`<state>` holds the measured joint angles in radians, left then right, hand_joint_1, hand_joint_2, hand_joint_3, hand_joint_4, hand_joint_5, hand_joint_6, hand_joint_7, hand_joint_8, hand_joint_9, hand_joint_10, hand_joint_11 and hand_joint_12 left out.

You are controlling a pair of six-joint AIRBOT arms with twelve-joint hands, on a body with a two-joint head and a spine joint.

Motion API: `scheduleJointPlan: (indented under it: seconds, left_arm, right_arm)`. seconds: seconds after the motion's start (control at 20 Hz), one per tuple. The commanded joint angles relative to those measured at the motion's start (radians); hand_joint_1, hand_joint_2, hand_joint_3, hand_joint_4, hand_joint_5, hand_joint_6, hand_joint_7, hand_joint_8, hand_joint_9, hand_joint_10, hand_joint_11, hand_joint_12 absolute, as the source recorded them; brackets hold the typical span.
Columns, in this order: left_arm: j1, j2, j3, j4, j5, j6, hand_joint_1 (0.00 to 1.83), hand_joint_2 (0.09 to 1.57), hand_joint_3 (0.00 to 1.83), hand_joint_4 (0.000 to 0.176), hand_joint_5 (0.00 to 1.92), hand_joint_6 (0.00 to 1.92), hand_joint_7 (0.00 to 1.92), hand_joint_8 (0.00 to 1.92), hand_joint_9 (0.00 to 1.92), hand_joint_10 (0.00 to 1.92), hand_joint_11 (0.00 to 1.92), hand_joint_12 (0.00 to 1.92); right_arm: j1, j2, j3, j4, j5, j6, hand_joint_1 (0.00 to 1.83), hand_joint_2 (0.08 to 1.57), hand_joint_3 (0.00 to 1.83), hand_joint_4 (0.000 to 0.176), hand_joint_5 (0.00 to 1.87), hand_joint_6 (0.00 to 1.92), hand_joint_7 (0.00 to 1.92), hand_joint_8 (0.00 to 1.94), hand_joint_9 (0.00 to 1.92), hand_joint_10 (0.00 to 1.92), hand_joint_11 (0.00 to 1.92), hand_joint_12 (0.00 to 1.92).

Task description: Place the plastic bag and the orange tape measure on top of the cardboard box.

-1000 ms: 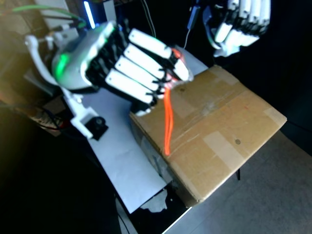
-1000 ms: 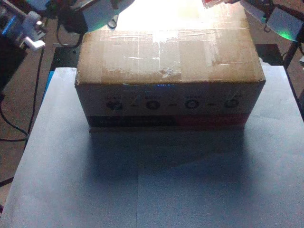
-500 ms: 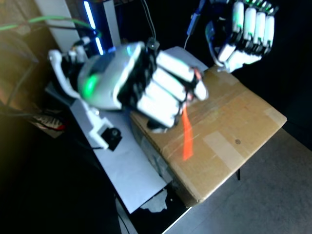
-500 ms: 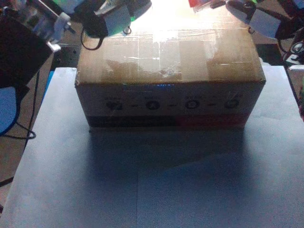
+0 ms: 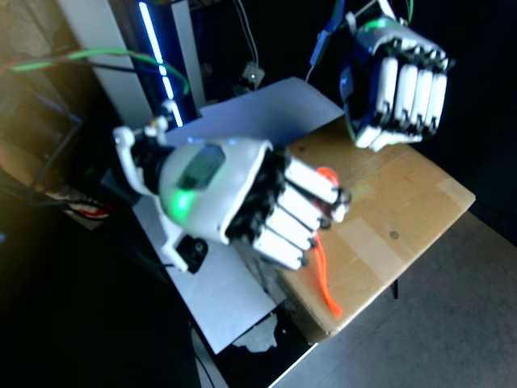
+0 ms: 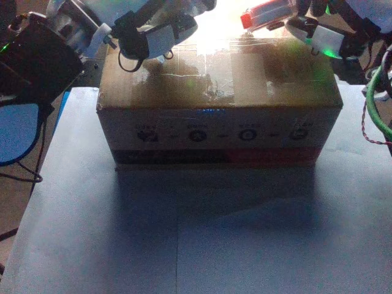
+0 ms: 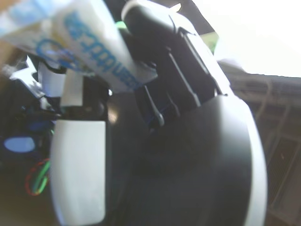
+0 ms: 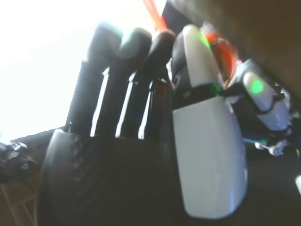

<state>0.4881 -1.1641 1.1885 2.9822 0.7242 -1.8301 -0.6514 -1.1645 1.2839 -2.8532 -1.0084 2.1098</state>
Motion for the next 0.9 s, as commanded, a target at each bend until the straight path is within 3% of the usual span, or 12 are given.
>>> scheduleJointPlan:
  seconds: [0.0, 0.15, 0.2, 0.25, 0.3, 0.35, 0.45, 0.55, 0.65, 0.8, 0.85]
  left_arm:
    - [-0.015, -0.005, 0.005, 0.030, 0.101, -0.002, 1.34, 1.23, 0.00, 0.000, 0.66, 1.20, 0.73, 1.41, 0.78, 1.57, 0.77, 1.63]
    - [-0.013, -0.005, 0.009, 0.030, 0.078, -0.003, 1.34, 1.24, 0.00, 0.000, 0.68, 1.16, 0.71, 1.45, 0.77, 1.60, 0.76, 1.70]
    - [-0.011, -0.005, 0.009, 0.030, 0.075, -0.003, 1.35, 1.21, 0.00, 0.000, 0.75, 1.10, 0.75, 1.37, 0.84, 1.53, 0.79, 1.69]
    - [-0.008, -0.004, 0.009, 0.030, 0.073, -0.003, 1.35, 1.19, 0.00, 0.000, 0.78, 1.08, 0.78, 1.32, 0.87, 1.50, 0.80, 1.74]
    - [-0.004, -0.004, 0.009, 0.030, 0.073, -0.003, 1.34, 1.20, 0.00, 0.000, 0.77, 1.11, 0.76, 1.32, 0.86, 1.50, 0.80, 1.76]
    - [-0.001, -0.002, 0.008, 0.030, 0.073, -0.003, 1.34, 1.20, 0.00, 0.000, 0.75, 1.13, 0.77, 1.32, 0.86, 1.49, 0.79, 1.76]
    - [0.003, 0.002, 0.006, 0.030, 0.073, -0.005, 1.18, 1.23, 0.00, 0.000, 0.74, 1.24, 0.80, 1.41, 0.80, 1.36, 0.75, 1.74]
    - [0.004, 0.006, 0.001, 0.030, 0.073, -0.006, 1.18, 1.21, 0.00, 0.000, 0.77, 1.21, 0.83, 1.36, 0.79, 1.34, 0.73, 1.77]
    - [0.008, 0.008, -0.003, 0.030, 0.073, -0.008, 1.18, 1.21, 0.00, 0.000, 0.79, 1.20, 0.83, 1.34, 0.77, 1.33, 0.68, 1.78]
    - [0.015, 0.012, -0.008, 0.030, 0.074, -0.009, 1.19, 1.20, 0.00, 0.000, 0.79, 1.17, 0.86, 1.33, 0.78, 1.37, 0.72, 1.76]
    - [0.015, 0.015, -0.011, 0.030, 0.074, -0.010, 1.18, 1.20, 0.00, 0.000, 0.79, 1.17, 0.83, 1.38, 0.71, 1.39, 0.66, 1.79]
  right_arm:
    - [0.013, -0.003, 0.003, -0.012, -0.092, 0.001, 1.38, 1.14, 0.00, 0.000, 0.84, 1.16, 1.00, 0.99, 0.94, 1.26, 0.90, 1.60]
    - [0.012, -0.005, 0.001, -0.011, -0.090, 0.001, 1.23, 1.15, 0.00, 0.000, 0.87, 1.13, 1.03, 1.08, 0.98, 1.47, 0.93, 1.72]
    - [0.012, -0.004, -0.002, -0.012, -0.090, 0.001, 1.22, 1.16, 0.00, 0.000, 0.86, 1.12, 1.00, 1.15, 0.94, 1.53, 0.90, 1.77]
    - [0.012, -0.004, -0.005, -0.012, -0.090, 0.001, 1.11, 1.15, 0.00, 0.000, 0.91, 1.14, 0.87, 1.35, 0.89, 1.58, 0.88, 1.81]
    - [0.012, -0.004, -0.006, -0.012, -0.091, 0.001, 1.10, 1.14, 0.00, 0.000, 0.92, 1.12, 0.85, 1.34, 0.88, 1.57, 0.87, 1.81]
    - [0.012, -0.004, -0.009, -0.011, -0.091, 0.001, 0.98, 1.03, 0.00, 0.000, 0.71, 1.14, 0.80, 1.32, 0.82, 1.58, 0.81, 1.82]
    - [0.012, -0.003, -0.016, -0.011, -0.101, 0.001, 0.97, 1.01, 0.00, 0.000, 0.67, 1.04, 0.73, 1.30, 0.75, 1.55, 0.74, 1.79]
    - [0.012, -0.001, -0.026, -0.011, -0.115, 0.001, 0.95, 0.96, 0.00, 0.000, 0.63, 0.88, 0.64, 1.18, 0.64, 1.46, 0.61, 1.75]
    - [0.012, 0.008, -0.036, -0.011, -0.124, 0.001, 0.98, 0.92, 0.00, 0.000, 0.59, 0.84, 0.58, 1.17, 0.60, 1.43, 0.57, 1.74]
    - [0.012, 0.022, -0.047, -0.011, -0.137, 0.001, 0.98, 0.89, 0.00, 0.000, 0.55, 0.79, 0.50, 1.37, 0.54, 1.62, 0.56, 1.85]
    - [0.012, 0.029, -0.053, -0.012, -0.141, 0.001, 0.97, 0.88, 0.00, 0.000, 0.54, 0.78, 0.48, 1.43, 0.55, 1.67, 0.57, 1.88]
